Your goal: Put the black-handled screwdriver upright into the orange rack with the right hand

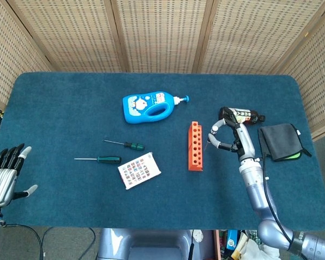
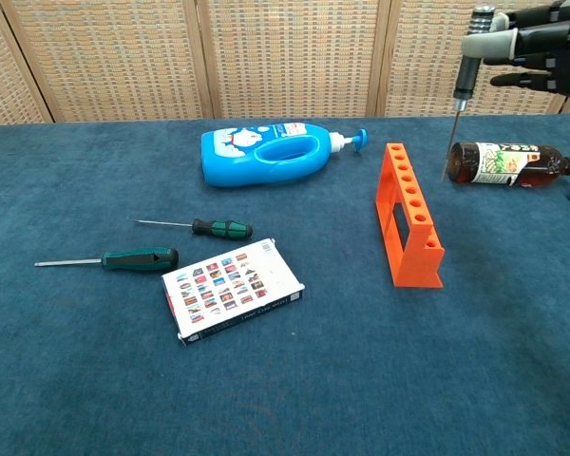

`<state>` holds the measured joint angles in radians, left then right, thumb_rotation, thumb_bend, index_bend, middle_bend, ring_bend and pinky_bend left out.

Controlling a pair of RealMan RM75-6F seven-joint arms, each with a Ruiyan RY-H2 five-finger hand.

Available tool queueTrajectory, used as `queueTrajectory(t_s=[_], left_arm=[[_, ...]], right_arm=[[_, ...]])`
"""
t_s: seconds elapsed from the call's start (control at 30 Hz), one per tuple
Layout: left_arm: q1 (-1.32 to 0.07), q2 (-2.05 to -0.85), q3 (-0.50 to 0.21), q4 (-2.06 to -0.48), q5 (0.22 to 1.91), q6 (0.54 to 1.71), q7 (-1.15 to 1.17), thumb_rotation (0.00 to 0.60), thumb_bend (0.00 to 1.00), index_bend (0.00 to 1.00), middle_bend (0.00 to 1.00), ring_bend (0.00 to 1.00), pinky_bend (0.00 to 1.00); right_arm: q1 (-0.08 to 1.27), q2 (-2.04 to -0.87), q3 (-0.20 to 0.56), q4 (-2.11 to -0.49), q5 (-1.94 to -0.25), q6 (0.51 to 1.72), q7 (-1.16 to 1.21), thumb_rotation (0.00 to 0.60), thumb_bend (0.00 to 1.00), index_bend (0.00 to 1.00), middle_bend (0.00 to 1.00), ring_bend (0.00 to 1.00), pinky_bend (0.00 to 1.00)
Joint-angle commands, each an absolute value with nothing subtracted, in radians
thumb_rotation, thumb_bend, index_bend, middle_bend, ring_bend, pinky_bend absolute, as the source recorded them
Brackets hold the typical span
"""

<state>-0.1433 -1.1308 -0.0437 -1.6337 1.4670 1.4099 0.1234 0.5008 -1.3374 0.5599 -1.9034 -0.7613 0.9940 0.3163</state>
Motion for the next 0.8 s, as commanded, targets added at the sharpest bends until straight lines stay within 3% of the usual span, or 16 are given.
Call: queueTrajectory(t_s=[0.03, 0.8], left_arm=[[-0.148, -1.129, -0.049, -1.641, 1.462, 1.408, 0.128, 0.6, 0.0, 0.0, 0.0, 0.0, 0.0], [-0.164, -1.13, -0.061, -1.644, 1.432, 1.388, 0.139, 0.6, 0.0, 0.0, 0.0, 0.0, 0.0]], right_arm=[[0.524, -1.356, 0.558, -1.885, -0.747, 0.99, 0.315, 0.6, 0.32, 0.58, 0.0, 0.0, 0.0], [0.636, -1.422, 0.558, -1.81, -0.7, 0.971, 0.297, 0.6, 0.32, 0.58, 0.0, 0.0, 0.0]])
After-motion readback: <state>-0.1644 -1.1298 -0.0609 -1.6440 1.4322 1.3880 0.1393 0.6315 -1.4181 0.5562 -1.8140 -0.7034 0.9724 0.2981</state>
